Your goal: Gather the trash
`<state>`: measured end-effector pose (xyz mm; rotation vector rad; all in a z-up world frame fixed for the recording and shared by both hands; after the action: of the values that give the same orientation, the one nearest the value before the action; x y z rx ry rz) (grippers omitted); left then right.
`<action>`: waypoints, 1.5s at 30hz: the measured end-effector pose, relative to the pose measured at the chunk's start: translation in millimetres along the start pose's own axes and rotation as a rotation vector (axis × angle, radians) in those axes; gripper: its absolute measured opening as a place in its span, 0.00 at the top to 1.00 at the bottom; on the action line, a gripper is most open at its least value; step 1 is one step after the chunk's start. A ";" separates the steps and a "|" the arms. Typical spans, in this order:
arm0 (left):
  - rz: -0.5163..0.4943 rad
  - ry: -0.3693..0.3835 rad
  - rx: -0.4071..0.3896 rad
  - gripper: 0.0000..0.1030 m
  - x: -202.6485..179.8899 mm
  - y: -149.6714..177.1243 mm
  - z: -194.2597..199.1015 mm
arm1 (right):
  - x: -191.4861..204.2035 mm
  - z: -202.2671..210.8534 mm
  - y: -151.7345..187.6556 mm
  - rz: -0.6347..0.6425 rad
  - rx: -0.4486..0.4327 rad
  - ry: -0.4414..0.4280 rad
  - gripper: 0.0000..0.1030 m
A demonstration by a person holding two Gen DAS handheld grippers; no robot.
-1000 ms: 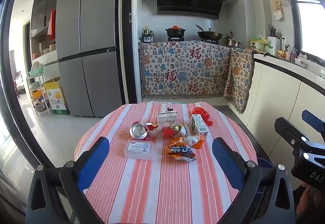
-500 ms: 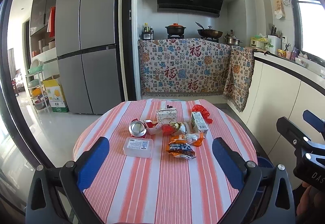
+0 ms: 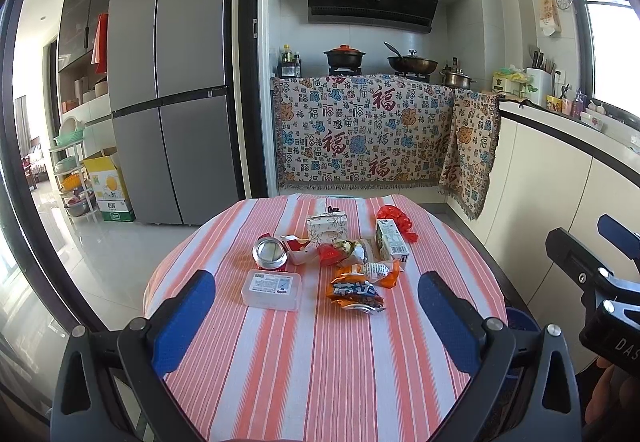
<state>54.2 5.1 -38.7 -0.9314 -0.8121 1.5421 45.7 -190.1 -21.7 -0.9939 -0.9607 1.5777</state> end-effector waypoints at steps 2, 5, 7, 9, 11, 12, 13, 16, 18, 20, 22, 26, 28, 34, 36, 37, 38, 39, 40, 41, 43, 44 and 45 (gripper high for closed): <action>-0.001 0.000 0.000 0.00 -0.1 0.3 0.2 | -0.9 0.8 1.5 0.000 -0.001 0.000 0.00; 0.000 -0.001 0.001 0.00 -0.5 -0.5 0.1 | 2.3 -0.7 -7.0 0.001 0.001 0.001 0.00; 0.000 -0.001 0.001 0.00 -0.5 -0.4 0.2 | 2.8 1.1 -7.4 0.001 -0.001 0.003 0.00; 0.000 -0.001 0.000 0.00 -0.6 -0.4 0.9 | 2.6 1.8 -7.1 0.001 -0.003 0.004 0.00; 0.000 -0.001 0.001 0.00 -0.8 -0.7 1.0 | 2.6 1.9 -7.5 0.002 -0.002 0.004 0.00; 0.000 -0.002 0.001 0.00 -0.8 -0.7 1.1 | 2.2 2.2 -7.0 0.002 -0.002 0.004 0.00; 0.000 -0.002 0.001 0.00 -0.7 -0.3 1.4 | 2.4 2.0 -7.6 0.002 -0.001 0.004 0.00; -0.001 -0.001 0.002 0.00 -0.8 -0.5 1.7 | 2.1 2.1 -7.6 0.002 -0.002 0.004 0.00; -0.001 -0.001 0.001 0.00 -1.1 -1.1 1.2 | 1.9 2.2 -7.5 0.003 -0.001 0.004 0.00; -0.002 -0.001 0.001 0.00 -1.4 -0.6 1.2 | 1.2 2.5 -7.6 0.002 -0.001 0.004 0.00; -0.002 -0.001 0.002 0.00 -1.5 -0.3 1.3 | 1.4 2.4 -7.5 0.003 -0.001 0.005 0.00; -0.002 -0.001 0.002 0.00 -1.7 -0.2 1.7 | -0.2 3.1 -7.7 0.004 0.002 0.007 0.00; -0.002 -0.001 0.002 0.00 -1.9 -0.7 1.4 | -0.4 3.1 -7.5 0.004 0.001 0.008 0.00; -0.002 -0.002 0.003 0.00 -2.3 -1.1 1.4 | -1.3 3.5 -7.6 0.003 0.001 0.008 0.00; -0.002 -0.002 0.003 0.00 -2.3 -1.6 1.3 | -2.1 3.9 -7.2 0.003 0.002 0.009 0.00; -0.002 -0.002 0.003 0.00 -2.4 -1.4 1.3 | -1.1 3.5 -7.6 0.005 0.001 0.010 0.00; -0.002 -0.002 0.004 0.00 -2.4 -1.2 1.4 | -2.0 3.5 -7.3 0.005 0.001 0.010 0.00; -0.002 -0.002 0.003 0.00 -2.4 -1.6 1.3 | -3.1 3.8 -6.8 0.005 0.002 0.010 0.00; -0.002 -0.002 0.003 0.00 -2.4 -1.4 1.4 | -2.1 3.5 -7.0 0.005 0.002 0.010 0.00; -0.002 -0.002 0.003 0.00 -2.4 -1.2 1.6 | -2.4 3.4 -6.7 0.005 0.004 0.010 0.00; -0.002 -0.002 0.003 0.00 -2.5 -1.9 1.3 | -3.3 3.6 -6.0 0.006 0.006 0.011 0.00; -0.003 -0.002 0.003 0.00 -2.5 -1.5 1.5 | -3.8 4.0 -5.3 0.006 0.006 0.011 0.00; -0.002 -0.002 0.003 0.00 -2.5 -1.6 1.4 | -4.9 4.9 -4.7 0.006 0.006 0.011 0.00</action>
<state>53.9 2.8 -36.4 -0.9264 -0.8115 1.5421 43.5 -194.6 -14.9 -1.0014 -0.9455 1.5774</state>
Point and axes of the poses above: each gripper's, at about its wrist camera, not at the fingertips, and z roughly against the way its jaws point, x to its left, y to its underside, the point moved 5 cm from there along -z, roughly the way its jaws point, and after that the axes turned 9 degrees about z, right-handed, at the moved point
